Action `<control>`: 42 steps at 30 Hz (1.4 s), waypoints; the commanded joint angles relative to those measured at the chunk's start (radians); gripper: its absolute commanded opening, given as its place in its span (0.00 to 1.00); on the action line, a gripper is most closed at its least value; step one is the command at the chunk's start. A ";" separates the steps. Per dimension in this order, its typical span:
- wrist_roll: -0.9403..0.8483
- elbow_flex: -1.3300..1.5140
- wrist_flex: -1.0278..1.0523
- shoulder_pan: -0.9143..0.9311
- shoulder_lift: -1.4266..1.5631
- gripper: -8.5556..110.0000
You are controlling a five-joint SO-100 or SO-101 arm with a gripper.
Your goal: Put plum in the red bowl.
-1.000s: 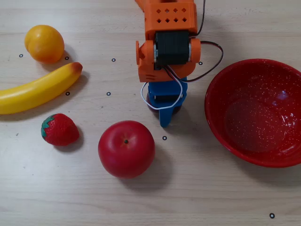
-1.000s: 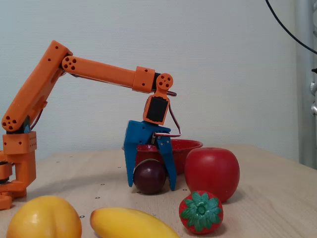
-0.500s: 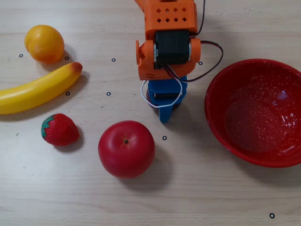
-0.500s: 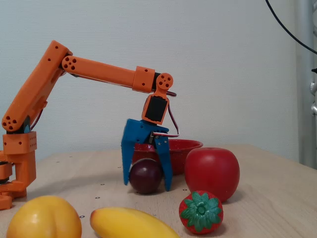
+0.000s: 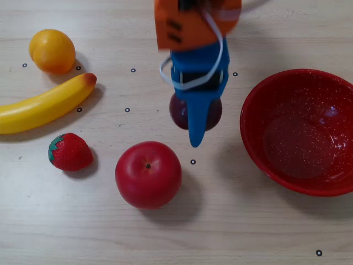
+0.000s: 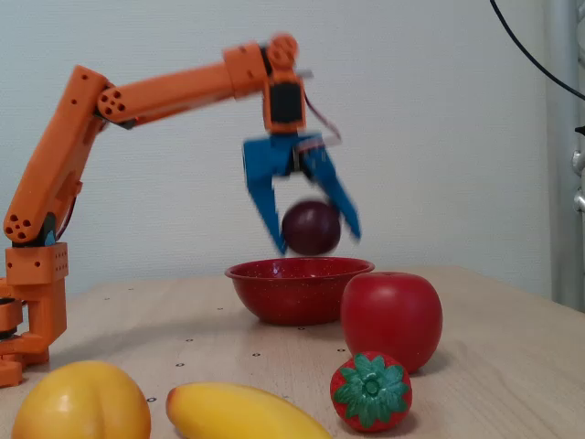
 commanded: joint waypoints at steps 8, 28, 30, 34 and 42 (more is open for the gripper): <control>-0.057 0.009 -0.206 0.094 0.330 0.07; 0.077 0.841 -0.948 0.472 0.716 0.07; 0.100 0.847 -0.956 0.489 0.672 0.07; 0.147 0.828 -0.954 0.502 0.557 0.07; 0.156 0.615 -0.842 0.465 0.273 0.07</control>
